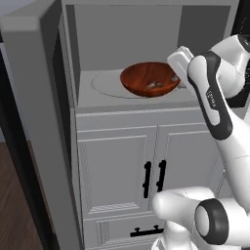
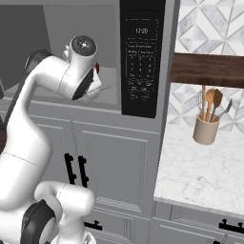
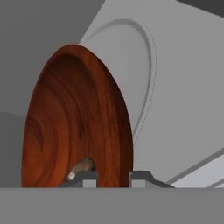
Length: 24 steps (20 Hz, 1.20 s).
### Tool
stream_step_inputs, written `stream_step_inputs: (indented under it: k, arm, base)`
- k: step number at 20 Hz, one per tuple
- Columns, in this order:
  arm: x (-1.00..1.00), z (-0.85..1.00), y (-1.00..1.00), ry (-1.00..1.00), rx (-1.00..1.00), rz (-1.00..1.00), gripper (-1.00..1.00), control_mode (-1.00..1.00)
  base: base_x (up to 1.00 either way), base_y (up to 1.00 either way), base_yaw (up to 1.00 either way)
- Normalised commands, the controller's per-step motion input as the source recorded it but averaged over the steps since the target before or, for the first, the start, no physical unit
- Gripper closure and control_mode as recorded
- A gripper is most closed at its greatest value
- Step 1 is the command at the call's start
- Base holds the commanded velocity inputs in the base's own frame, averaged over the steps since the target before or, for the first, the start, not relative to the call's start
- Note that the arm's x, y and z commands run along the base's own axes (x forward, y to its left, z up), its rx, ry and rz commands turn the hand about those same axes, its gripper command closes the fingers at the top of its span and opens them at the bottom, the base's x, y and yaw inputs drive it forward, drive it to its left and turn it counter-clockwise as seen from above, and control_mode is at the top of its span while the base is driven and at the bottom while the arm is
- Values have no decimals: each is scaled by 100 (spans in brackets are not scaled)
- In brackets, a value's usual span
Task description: Pick the mushroom from the sink and place it in the bowl. Then pick the bowl and place it in the microwave. Then close the microwave door and press the start button.
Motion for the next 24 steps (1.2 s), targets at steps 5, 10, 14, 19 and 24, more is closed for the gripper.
stream_step_inputs:
  k: [5,10,14,19,24]
  arm:
    - [36,-18,16,0,1,0,100,-100]
    - [22,-13,16,0,1,0,-100,-100]
    - [-21,-14,14,-2,0,0,-100,-100]
    - [-39,-12,24,-8,0,0,-100,-100]
    - [-84,-4,10,-21,-3,0,-100,-100]
  base:
    - [0,0,0]
    - [0,0,0]
    - [0,0,0]
    - [0,0,0]
    - [0,0,0]
